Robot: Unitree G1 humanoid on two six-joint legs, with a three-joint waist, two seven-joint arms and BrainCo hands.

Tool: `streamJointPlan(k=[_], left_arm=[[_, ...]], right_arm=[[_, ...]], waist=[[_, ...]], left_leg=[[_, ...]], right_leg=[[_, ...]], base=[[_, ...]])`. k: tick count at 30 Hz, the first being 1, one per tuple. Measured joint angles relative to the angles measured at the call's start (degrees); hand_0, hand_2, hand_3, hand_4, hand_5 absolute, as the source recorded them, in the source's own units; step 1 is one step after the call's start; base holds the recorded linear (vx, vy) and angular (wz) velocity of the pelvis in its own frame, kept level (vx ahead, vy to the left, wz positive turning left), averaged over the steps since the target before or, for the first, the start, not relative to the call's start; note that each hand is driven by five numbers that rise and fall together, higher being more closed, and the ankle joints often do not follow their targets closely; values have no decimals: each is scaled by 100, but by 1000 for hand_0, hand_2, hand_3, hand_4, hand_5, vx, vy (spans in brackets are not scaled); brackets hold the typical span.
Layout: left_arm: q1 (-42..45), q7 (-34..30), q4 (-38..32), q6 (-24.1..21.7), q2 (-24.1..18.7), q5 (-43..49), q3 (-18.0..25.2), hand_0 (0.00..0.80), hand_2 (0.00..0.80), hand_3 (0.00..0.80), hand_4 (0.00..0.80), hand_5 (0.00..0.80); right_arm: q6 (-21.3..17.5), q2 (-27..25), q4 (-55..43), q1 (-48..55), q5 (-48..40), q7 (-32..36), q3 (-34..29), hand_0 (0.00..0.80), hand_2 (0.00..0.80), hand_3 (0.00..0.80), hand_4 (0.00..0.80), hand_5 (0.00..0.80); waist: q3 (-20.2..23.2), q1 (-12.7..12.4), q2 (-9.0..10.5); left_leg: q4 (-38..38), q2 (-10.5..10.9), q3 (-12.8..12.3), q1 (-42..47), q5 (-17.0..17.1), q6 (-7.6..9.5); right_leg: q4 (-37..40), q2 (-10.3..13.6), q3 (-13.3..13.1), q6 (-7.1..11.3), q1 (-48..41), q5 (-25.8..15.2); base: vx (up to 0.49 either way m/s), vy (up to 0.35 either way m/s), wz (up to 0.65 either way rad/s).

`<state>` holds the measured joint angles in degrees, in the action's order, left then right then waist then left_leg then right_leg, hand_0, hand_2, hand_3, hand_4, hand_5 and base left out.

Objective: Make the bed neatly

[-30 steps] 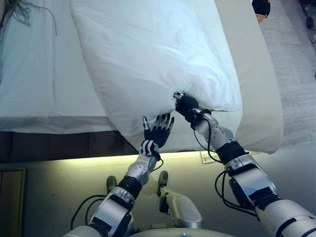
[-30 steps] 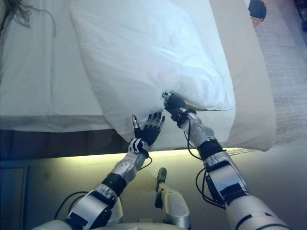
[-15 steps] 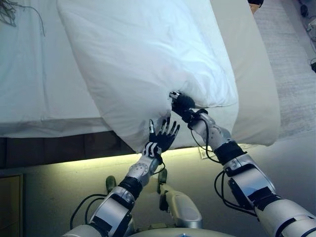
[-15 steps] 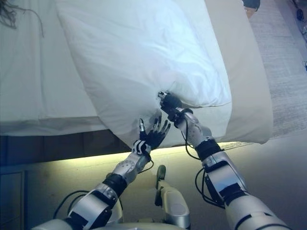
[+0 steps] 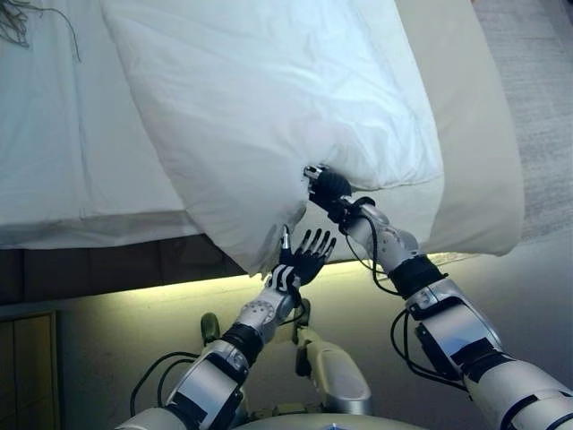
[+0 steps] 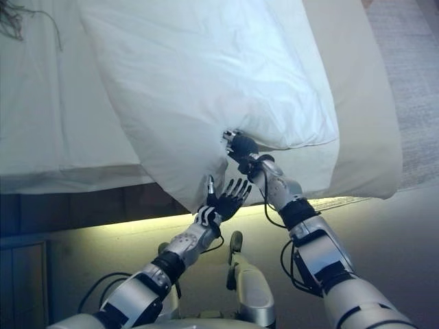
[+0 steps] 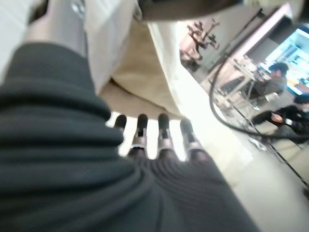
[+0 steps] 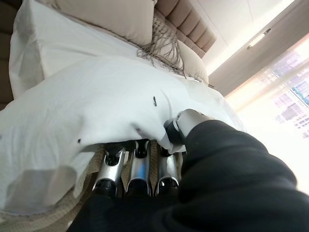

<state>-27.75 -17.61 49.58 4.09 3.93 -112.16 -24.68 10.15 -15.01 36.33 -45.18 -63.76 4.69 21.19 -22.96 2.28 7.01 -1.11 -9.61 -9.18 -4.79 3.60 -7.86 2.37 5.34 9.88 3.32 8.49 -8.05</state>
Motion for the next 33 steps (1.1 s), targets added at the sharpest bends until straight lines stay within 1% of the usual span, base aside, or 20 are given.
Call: streamJointPlan(k=[6, 9, 11, 18, 25, 26, 27, 28, 33], left_arm=[[-122, -392, -10, -555, 4, -1, 569, 0, 0, 0, 0, 0], [-160, -492, -18, -761, 7, 0, 760, 0, 0, 0, 0, 0], [-161, -506, -45, -854, 1, 0, 813, 0, 0, 0, 0, 0], [-163, -509, -68, -862, -12, 1, 1008, 0, 0, 0, 0, 0], [-197, -516, -114, -713, -75, 0, 1007, 0, 0, 0, 0, 0], [-199, -516, -125, -710, -81, 0, 1006, 144, 144, 144, 144, 144], [-207, -516, -126, -711, -86, 1, 1001, 618, 618, 618, 618, 618], [-218, -515, -128, -714, -88, 2, 999, 800, 800, 800, 800, 800], [-254, -497, -144, -796, -153, 35, 1001, 800, 800, 800, 800, 800]], right_arm=[[1, -85, -20, 0, -16, 27, -3, 800, 800, 800, 800, 800], [7, -93, -40, 0, -16, 28, -3, 800, 800, 800, 800, 800], [10, -93, -41, 1, -18, 28, -2, 800, 800, 800, 800, 800], [14, -138, -139, 23, -100, 28, -2, 800, 800, 800, 800, 800], [18, -140, -143, 26, -100, 25, -16, 800, 800, 800, 800, 800], [19, -140, -143, 26, -100, 25, -17, 800, 800, 800, 800, 800], [20, -140, -142, 26, -100, 25, -18, 800, 800, 800, 800, 800], [23, -139, -142, 27, -100, 25, -21, 800, 800, 800, 800, 800], [32, -135, -141, 34, -100, 25, -52, 800, 800, 800, 800, 800]], waist=[[-20, -3, -32], [-21, -8, -32], [-22, -9, -33], [-32, -20, -33], [-35, -19, -30], [-35, -19, -30], [-35, -17, -30], [-35, -16, -30], [-35, -13, -30]], left_leg=[[-19, -2, 3, 1, 6, -7], [-27, -2, 7, -2, 6, -7], [-29, -2, 13, -13, 6, -7], [-32, -11, 115, -96, 20, -25], [-32, -7, 160, -90, 20, -26], [-31, -7, 160, -87, 20, -26], [-31, -7, 160, -85, 20, -26], [-31, -7, 160, -84, 21, -26], [-32, -5, 160, -31, 21, -26]], right_leg=[[2, -3, 2, 0, 9, 0], [7, -3, 7, 0, 10, 0], [17, -4, 12, 0, 10, 0], [63, -14, 106, 0, 14, 0], [92, -13, 156, -2, -38, -1], [92, -13, 156, -2, -41, -1], [91, -13, 156, -2, -43, -2], [91, -13, 156, -5, -44, -3], [91, -10, 155, -6, -97, -5]], base=[[0, 0, 0], [0, 0, 0], [0, 0, 0], [1, -23, 7], [4, -6, 3], [0, 0, 0], [0, 0, 0], [0, 0, 0], [0, 0, 0]])
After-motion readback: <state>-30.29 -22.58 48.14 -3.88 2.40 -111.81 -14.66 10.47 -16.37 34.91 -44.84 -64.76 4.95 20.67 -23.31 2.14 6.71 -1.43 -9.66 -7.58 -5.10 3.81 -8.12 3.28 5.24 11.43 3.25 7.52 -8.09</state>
